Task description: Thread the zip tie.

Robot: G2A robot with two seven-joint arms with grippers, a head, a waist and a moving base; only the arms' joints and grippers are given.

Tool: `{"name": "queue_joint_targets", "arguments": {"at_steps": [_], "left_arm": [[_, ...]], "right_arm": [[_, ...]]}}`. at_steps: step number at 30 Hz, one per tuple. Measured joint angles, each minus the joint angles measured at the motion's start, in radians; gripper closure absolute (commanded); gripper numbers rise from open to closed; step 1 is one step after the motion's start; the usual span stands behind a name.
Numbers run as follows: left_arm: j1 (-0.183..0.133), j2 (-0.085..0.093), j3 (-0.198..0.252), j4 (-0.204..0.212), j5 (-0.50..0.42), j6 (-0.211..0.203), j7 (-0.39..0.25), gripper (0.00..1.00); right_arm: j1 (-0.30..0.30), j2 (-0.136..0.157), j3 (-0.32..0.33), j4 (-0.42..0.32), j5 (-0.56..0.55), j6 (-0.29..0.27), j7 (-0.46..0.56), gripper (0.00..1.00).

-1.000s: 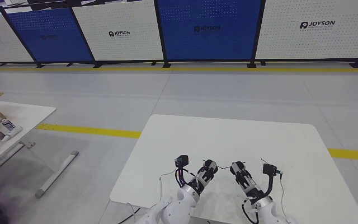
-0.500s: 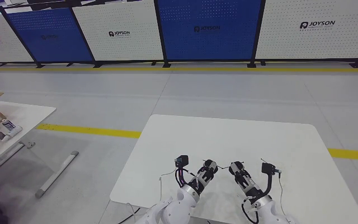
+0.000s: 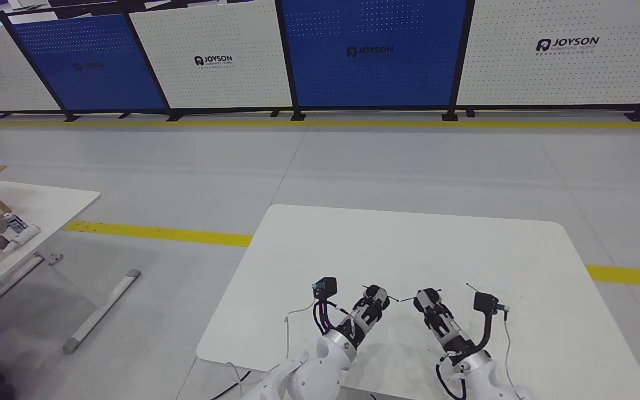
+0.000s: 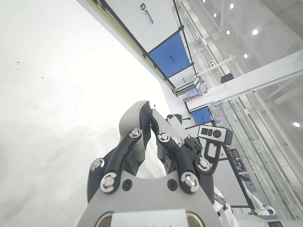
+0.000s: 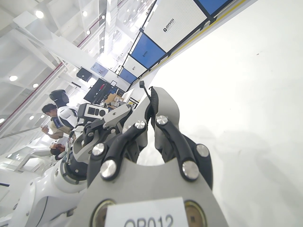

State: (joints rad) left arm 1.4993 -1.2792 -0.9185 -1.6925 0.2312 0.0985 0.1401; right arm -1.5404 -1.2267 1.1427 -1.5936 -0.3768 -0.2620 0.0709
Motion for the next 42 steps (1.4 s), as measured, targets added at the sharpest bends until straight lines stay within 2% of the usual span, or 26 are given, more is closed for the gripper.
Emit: {"name": "queue_joint_targets", "arguments": {"at_steps": [10,33,42], "left_arm": [[0.000,0.000,0.000,0.000,0.000,0.000,0.000,1.00],[0.000,0.000,0.000,0.000,0.000,0.000,0.000,1.00],[0.000,0.000,0.000,0.000,0.000,0.000,0.000,1.00]], "right_arm": [[0.009,-0.006,-0.010,-0.001,-0.020,0.025,0.000,1.00],[-0.003,-0.012,0.002,-0.004,-0.027,0.010,-0.002,1.00],[0.006,-0.016,-0.008,0.001,-0.040,0.023,0.010,1.00]]}}
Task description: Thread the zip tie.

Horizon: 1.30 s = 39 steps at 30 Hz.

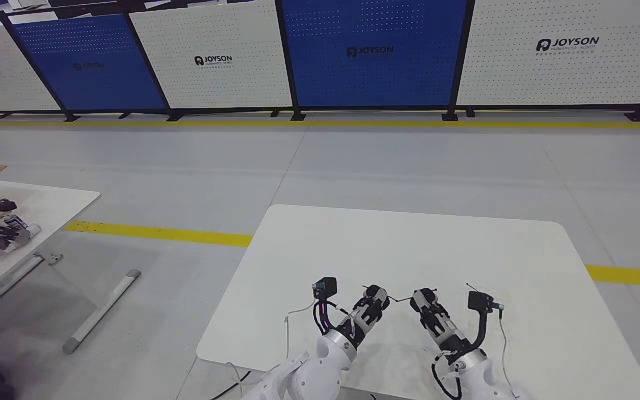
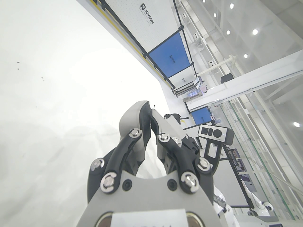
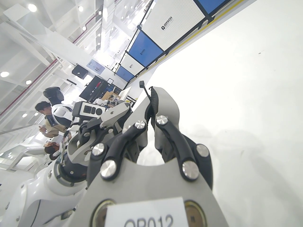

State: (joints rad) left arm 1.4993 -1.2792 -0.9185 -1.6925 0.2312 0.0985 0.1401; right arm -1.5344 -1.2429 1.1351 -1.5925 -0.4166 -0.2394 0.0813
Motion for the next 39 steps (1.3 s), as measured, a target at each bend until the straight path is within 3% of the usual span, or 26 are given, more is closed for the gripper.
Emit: {"name": "queue_joint_targets", "arguments": {"at_steps": [28,39], "left_arm": [[0.000,0.000,0.000,0.000,-0.002,-0.001,-0.001,1.00],[0.007,-0.006,-0.016,-0.007,-0.089,-0.055,-0.018,1.00]], "right_arm": [[0.009,-0.004,0.001,0.020,0.042,-0.030,0.036,1.00],[0.002,-0.007,0.008,0.033,0.079,-0.102,-0.007,1.00]]}}
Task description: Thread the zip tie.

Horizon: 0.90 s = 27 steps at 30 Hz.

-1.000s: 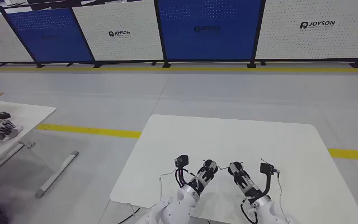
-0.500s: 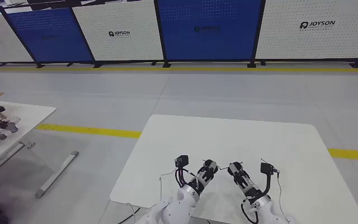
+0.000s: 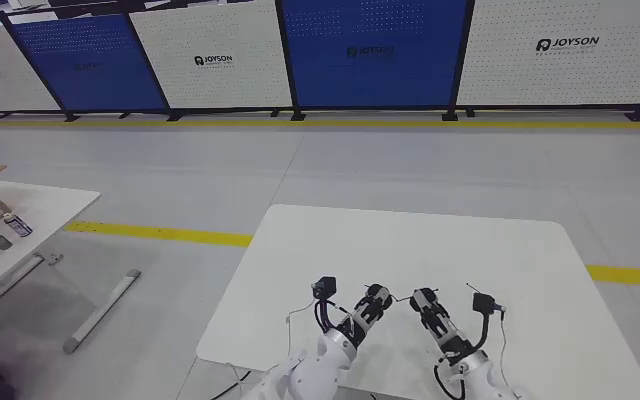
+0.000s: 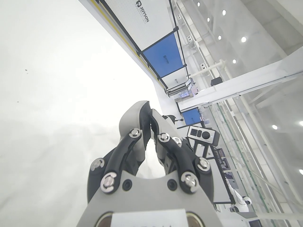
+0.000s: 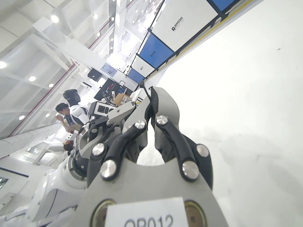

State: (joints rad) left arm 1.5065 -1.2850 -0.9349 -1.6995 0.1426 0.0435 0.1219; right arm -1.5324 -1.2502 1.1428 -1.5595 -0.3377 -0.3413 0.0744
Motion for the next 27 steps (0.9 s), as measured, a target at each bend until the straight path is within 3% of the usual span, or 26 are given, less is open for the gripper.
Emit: {"name": "queue_joint_targets", "arguments": {"at_steps": [17,27], "left_arm": [[0.007,0.001,-0.013,-0.004,-0.011,-0.006,-0.007,1.00],[0.015,0.000,-0.043,-0.018,-0.146,-0.062,-0.085,1.00]], "right_arm": [[0.008,-0.002,-0.007,0.012,0.014,0.003,0.009,1.00],[-0.007,0.000,0.007,-0.011,0.057,0.001,-0.006,1.00]]}}
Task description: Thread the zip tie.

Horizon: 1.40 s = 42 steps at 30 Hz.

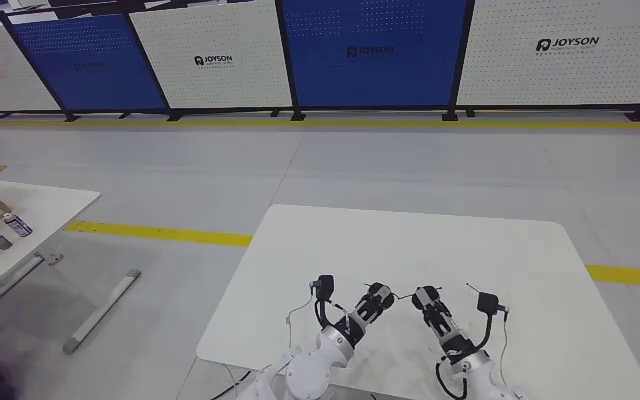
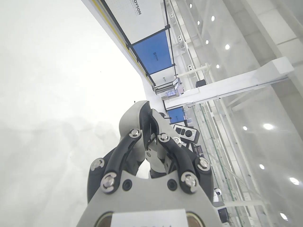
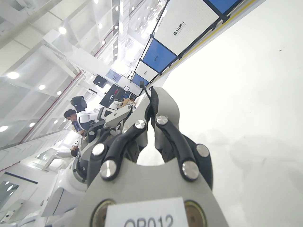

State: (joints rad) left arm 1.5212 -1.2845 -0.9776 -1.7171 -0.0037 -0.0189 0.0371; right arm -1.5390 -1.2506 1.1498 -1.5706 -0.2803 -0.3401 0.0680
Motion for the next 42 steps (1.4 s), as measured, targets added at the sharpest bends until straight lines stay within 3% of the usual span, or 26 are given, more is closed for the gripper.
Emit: {"name": "queue_joint_targets", "arguments": {"at_steps": [7,20,36,38,42], "left_arm": [[0.005,0.003,-0.021,-0.004,-0.069,-0.020,-0.062,1.00],[0.003,-0.001,0.013,0.001,0.094,0.026,0.051,1.00],[0.001,-0.005,0.024,0.008,0.124,0.035,0.051,1.00],[0.001,-0.005,0.024,0.008,0.127,0.036,0.053,0.88],[0.001,-0.006,0.024,0.009,0.126,0.038,0.056,0.83]], "right_arm": [[-0.006,0.004,-0.003,-0.015,0.017,0.000,-0.011,1.00],[-0.025,0.016,0.000,-0.025,-0.012,0.000,-0.038,1.00],[-0.009,0.014,-0.011,0.003,-0.011,0.000,-0.045,1.00],[-0.006,0.013,-0.012,0.010,-0.014,0.000,-0.046,1.00],[-0.001,0.010,-0.015,0.017,-0.017,0.000,-0.049,1.00]]}}
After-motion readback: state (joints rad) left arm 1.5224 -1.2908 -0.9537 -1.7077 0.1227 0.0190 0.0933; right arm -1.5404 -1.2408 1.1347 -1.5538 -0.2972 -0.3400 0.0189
